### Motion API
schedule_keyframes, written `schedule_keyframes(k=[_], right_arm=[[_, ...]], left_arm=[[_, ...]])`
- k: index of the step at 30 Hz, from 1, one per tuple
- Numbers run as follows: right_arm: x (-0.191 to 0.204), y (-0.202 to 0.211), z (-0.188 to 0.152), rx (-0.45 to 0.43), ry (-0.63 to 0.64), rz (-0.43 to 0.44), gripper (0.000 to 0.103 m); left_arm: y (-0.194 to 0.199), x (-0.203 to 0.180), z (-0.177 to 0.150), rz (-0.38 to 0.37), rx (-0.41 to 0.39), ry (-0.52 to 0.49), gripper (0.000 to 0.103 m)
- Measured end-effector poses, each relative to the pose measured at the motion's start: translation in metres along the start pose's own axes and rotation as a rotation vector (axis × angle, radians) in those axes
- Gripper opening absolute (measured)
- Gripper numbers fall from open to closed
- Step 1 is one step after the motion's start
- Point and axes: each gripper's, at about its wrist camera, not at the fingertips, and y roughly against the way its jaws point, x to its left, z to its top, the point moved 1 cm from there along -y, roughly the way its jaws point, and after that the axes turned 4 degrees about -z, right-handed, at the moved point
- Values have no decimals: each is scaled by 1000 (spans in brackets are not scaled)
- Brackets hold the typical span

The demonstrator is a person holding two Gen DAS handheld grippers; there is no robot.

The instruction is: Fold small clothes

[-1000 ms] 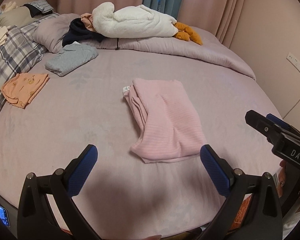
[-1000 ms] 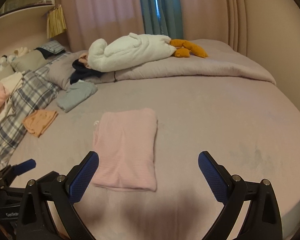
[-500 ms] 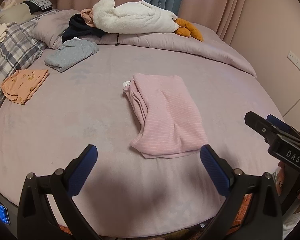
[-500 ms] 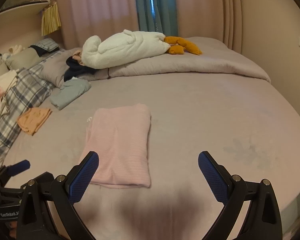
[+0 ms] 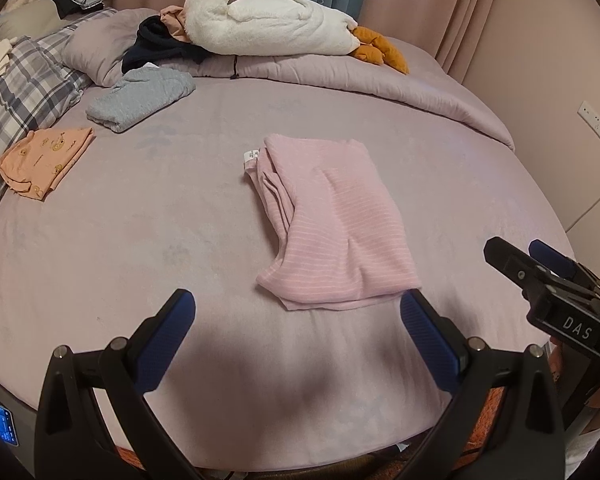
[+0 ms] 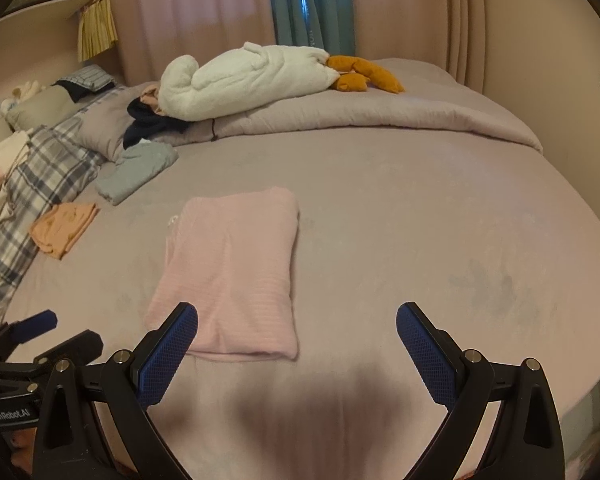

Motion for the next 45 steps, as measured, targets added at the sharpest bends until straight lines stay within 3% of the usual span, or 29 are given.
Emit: schedule_keyframes(k=[29, 36, 45], right_arm=[[-40, 2, -3, 0, -98, -53, 99], [-28, -4, 1, 8, -88, -8, 99], [17, -11, 7, 7, 12, 81, 99]], left_arm=[[-15, -35, 7, -61, 32, -68, 103], [-8, -11, 9, -5, 13, -24, 102], [5, 20, 9, 57, -19, 38, 103]])
